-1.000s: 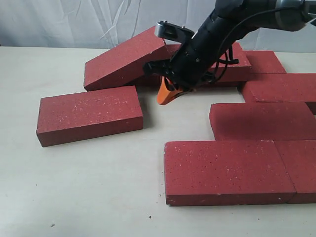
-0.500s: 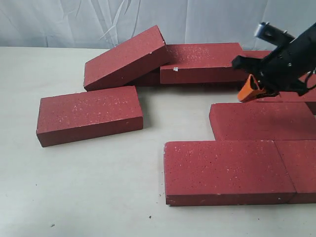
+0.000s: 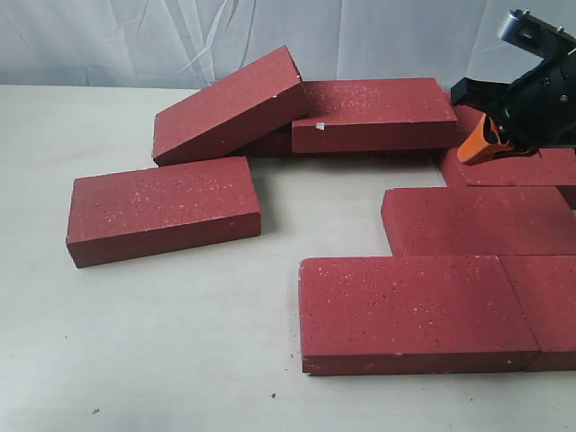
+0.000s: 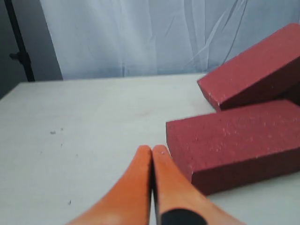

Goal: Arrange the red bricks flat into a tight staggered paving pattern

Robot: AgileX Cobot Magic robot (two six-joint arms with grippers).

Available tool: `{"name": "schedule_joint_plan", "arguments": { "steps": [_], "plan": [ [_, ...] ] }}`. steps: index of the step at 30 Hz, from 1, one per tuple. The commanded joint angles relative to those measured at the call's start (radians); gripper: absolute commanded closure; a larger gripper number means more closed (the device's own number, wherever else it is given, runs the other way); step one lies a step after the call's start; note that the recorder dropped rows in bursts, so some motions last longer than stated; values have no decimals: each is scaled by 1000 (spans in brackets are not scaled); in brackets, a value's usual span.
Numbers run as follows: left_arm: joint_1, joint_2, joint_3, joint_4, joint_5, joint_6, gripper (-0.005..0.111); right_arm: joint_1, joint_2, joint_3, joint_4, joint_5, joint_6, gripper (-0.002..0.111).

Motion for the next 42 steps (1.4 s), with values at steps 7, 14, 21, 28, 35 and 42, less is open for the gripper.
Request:
{"name": "schedule_joint_plan", "arguments": {
  "steps": [7,14,21,28,35,42],
  "plan": [
    [-6,-6,4,0,-320,-2,107,-6,-9,5,3,-4,-7,109],
    [-6,-6,4,0,-398,-2,107,-6,-9,5,3,-8,-7,109],
    [-6,-6,4,0,-422,-2,107,-6,-9,5,3,-10,-7,109],
    [-6,-6,4,0,-537,2,107,-6,-9,5,3,-14,-7,109],
    [-6,-6,4,-113,-687,7,107,-6,-9,5,3,-14,-7,109],
    [-6,80,-159,-339,-680,269,107,-6,-9,5,3,-14,-7,109]
  ]
}}
